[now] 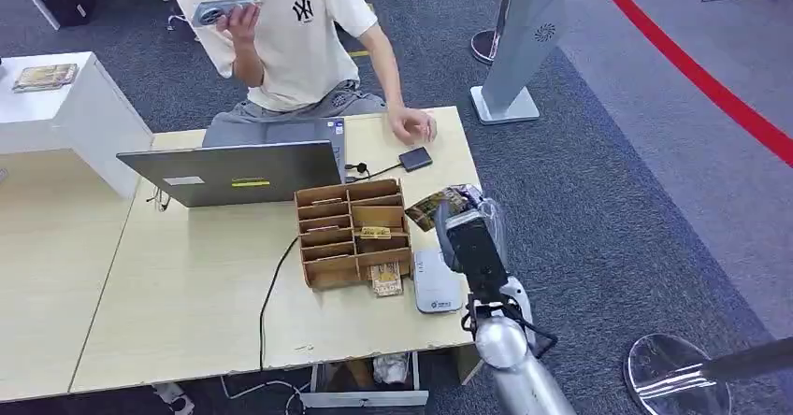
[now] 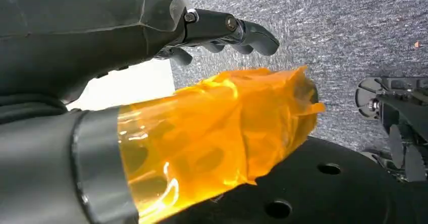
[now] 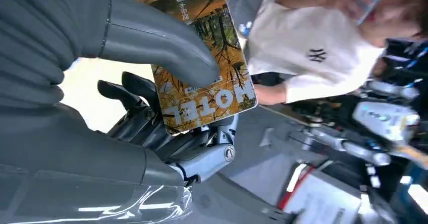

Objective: Pass the card to the sensor for recognition and then transmit it.

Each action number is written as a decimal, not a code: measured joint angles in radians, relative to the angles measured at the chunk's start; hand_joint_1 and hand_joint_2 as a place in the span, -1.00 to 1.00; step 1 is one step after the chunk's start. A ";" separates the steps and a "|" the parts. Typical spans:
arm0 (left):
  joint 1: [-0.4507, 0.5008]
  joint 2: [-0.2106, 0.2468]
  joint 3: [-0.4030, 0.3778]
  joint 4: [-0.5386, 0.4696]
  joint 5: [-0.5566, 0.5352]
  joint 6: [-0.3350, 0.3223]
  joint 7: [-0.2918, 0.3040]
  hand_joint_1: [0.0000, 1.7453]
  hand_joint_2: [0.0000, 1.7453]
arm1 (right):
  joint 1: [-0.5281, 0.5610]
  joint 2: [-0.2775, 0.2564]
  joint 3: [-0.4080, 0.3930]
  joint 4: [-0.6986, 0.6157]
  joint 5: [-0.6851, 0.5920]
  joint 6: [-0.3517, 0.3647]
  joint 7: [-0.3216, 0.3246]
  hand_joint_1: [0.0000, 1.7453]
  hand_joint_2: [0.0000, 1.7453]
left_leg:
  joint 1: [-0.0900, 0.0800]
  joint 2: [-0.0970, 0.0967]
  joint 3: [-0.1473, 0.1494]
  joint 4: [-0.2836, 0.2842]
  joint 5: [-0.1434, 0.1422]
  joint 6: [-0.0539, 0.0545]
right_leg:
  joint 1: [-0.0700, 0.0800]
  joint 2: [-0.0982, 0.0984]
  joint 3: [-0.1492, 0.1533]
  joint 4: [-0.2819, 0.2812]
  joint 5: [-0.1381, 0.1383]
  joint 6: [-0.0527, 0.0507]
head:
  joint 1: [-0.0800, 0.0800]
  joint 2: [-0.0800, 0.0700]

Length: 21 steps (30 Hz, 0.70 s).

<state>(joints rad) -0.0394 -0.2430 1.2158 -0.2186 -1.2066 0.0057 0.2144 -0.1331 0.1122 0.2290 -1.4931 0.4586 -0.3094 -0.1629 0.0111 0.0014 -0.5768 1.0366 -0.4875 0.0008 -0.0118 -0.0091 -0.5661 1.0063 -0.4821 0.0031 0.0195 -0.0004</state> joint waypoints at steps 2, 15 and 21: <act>-0.001 0.001 0.000 0.000 -0.009 -0.002 0.000 -1.00 -1.00 | -0.021 0.000 0.031 -0.017 0.044 0.006 0.004 1.00 1.00 | 0.000 0.000 0.000 0.000 0.000 0.000 | 0.000 0.000 0.000 0.000 0.000 0.000 | 0.000 0.000; -0.004 0.028 -0.012 0.000 -0.090 -0.032 0.006 -1.00 -1.00 | -0.339 -0.040 0.170 0.141 0.298 0.015 0.076 1.00 1.00 | 0.000 0.000 0.000 0.000 0.001 0.000 | 0.000 0.000 0.000 0.000 0.001 0.000 | 0.000 0.000; -0.005 0.039 -0.034 0.000 -0.120 -0.039 0.007 -1.00 -1.00 | -0.492 -0.059 0.173 0.310 0.422 -0.019 0.124 1.00 1.00 | 0.000 0.000 0.000 0.000 0.001 0.000 | 0.000 0.000 0.000 0.000 0.001 0.000 | 0.000 0.000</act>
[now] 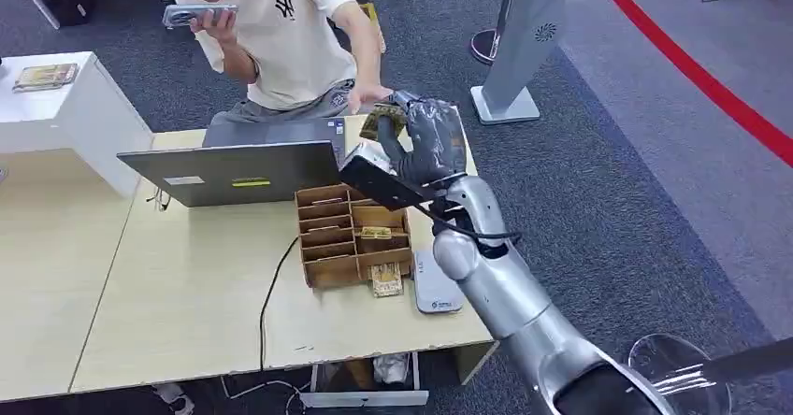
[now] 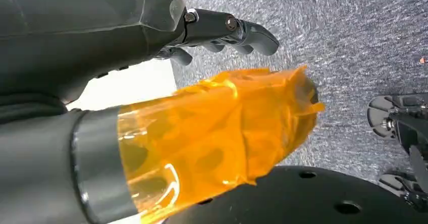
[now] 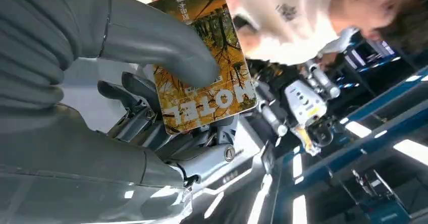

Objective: Pass the card to the sensor for recognition and then transmit it.

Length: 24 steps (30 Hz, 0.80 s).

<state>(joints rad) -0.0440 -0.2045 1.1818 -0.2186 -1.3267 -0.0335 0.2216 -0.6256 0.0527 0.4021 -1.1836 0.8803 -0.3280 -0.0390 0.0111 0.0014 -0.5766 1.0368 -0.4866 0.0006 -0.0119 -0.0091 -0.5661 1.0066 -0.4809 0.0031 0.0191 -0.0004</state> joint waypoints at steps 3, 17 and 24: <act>0.000 0.003 -0.010 0.000 -0.011 -0.004 0.000 -1.00 -1.00 | -0.067 -0.010 -0.001 0.084 0.060 -0.012 0.022 1.00 1.00 | 0.000 0.000 0.000 0.000 0.000 0.000 | 0.000 0.000 0.000 0.000 0.000 0.000 | 0.000 0.000; -0.001 0.014 -0.044 0.000 -0.038 -0.015 0.004 -1.00 -1.00 | -0.309 -0.039 -0.003 0.451 0.282 -0.048 0.129 -0.94 1.00 | 0.000 0.000 0.000 0.000 0.000 0.000 | 0.000 -0.001 0.000 0.000 0.000 0.000 | 0.000 0.000; -0.002 0.015 -0.046 0.000 -0.038 -0.015 0.004 -1.00 -1.00 | -0.334 -0.040 -0.003 0.544 0.302 -0.029 0.152 -1.00 1.00 | 0.000 0.000 0.000 0.000 0.000 0.000 | 0.000 0.000 0.000 0.000 0.000 0.000 | 0.000 0.000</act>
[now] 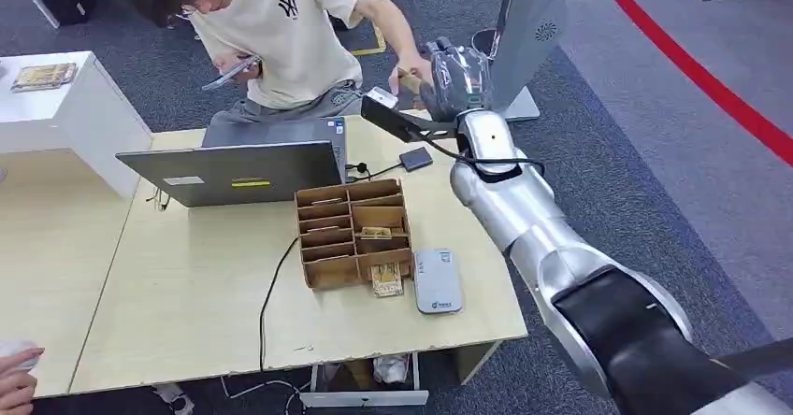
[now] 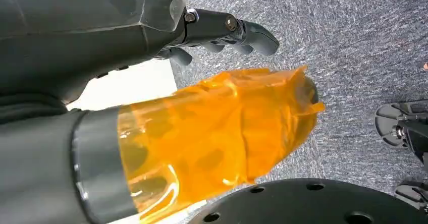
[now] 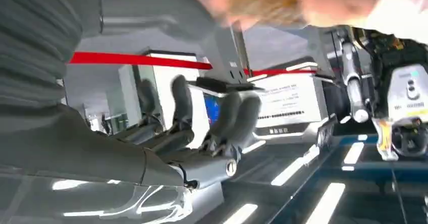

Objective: Pass the card to the sensor for recognition and then transmit it.

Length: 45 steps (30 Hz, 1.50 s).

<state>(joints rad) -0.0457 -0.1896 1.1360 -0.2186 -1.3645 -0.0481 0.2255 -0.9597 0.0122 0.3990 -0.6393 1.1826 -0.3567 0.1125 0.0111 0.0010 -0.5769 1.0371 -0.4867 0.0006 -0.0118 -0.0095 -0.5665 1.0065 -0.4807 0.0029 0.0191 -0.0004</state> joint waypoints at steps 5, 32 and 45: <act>-0.001 0.000 0.000 0.000 0.005 0.000 0.000 -1.00 -1.00 | 0.002 0.000 0.000 0.035 -0.004 0.008 -0.016 -1.00 1.00 | 0.000 0.000 0.000 0.000 0.000 0.000 | 0.000 0.000 0.000 0.000 0.000 0.000 | 0.000 0.000; -0.001 -0.040 0.023 0.000 0.089 0.027 -0.019 -1.00 -1.00 | 0.600 0.087 -0.003 -0.855 -0.556 0.110 -0.261 -0.94 1.00 | 0.000 0.000 -0.001 -0.001 -0.001 0.000 | 0.000 -0.001 0.000 0.000 -0.001 0.000 | 0.000 0.000; -0.001 -0.044 0.059 0.000 0.108 0.040 -0.026 -1.00 -1.00 | 0.782 0.047 0.127 -0.911 -0.527 0.127 -0.242 0.70 1.00 | 0.000 0.000 -0.001 -0.001 -0.001 0.000 | 0.000 0.000 -0.001 0.000 -0.002 0.000 | 0.000 0.000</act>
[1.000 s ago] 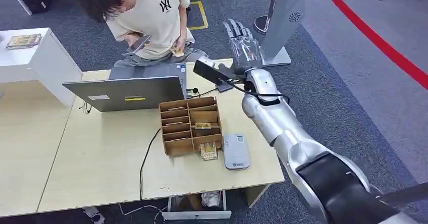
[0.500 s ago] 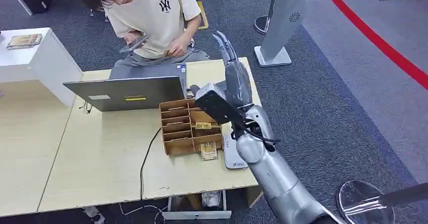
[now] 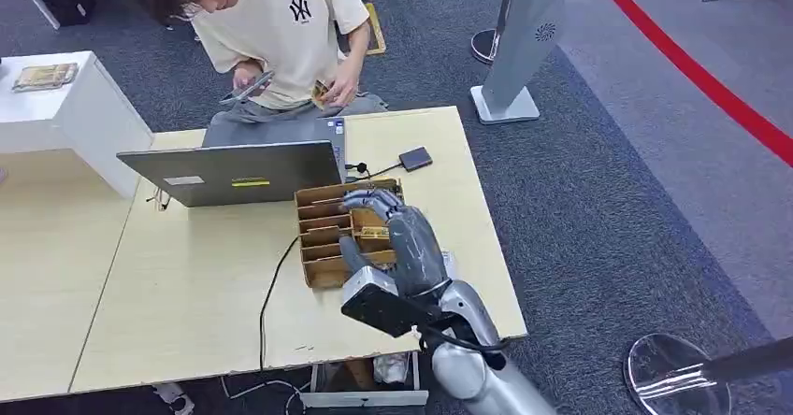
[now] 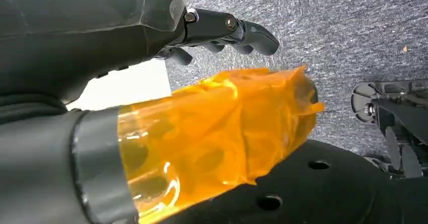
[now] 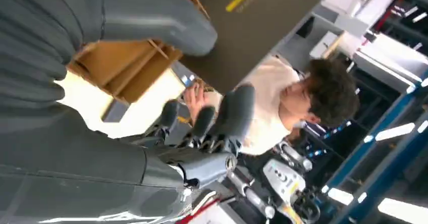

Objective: Pass the card to the sensor for recognition and then transmit it.

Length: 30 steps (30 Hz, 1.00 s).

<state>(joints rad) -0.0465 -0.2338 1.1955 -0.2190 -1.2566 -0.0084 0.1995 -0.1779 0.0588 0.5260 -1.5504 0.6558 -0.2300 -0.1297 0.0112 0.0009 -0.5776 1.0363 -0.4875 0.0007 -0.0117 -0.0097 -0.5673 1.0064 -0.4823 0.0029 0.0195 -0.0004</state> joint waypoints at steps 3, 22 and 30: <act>0.000 0.000 0.004 0.000 0.000 0.002 0.000 -1.00 -1.00 | 0.017 -0.004 0.014 0.008 0.001 -0.004 0.006 0.24 1.00 | 0.000 0.000 0.000 0.000 0.000 0.000 | 0.000 0.000 0.000 0.000 0.000 0.000 | 0.000 0.000; 0.000 0.006 0.014 0.000 -0.012 0.011 0.001 -1.00 -1.00 | -0.029 -0.055 0.073 0.160 0.209 -0.095 0.105 -0.38 1.00 | 0.000 0.000 0.000 0.000 0.000 0.000 | 0.000 0.000 0.000 0.000 0.000 0.000 | 0.000 0.000; 0.000 0.010 0.014 0.000 -0.017 0.011 0.001 -1.00 -1.00 | -0.060 -0.058 0.073 0.229 0.254 -0.115 0.119 -0.36 1.00 | 0.000 0.000 0.000 0.000 0.000 0.000 | 0.000 0.000 0.000 0.000 0.000 0.000 | 0.000 0.000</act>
<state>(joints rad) -0.0465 -0.2239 1.2097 -0.2190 -1.2734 0.0023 0.2007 -0.2379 0.0004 0.5989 -1.3214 0.9102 -0.3452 -0.0103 0.0112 0.0009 -0.5778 1.0363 -0.4875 0.0007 -0.0117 -0.0098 -0.5672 1.0064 -0.4822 0.0029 0.0195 -0.0004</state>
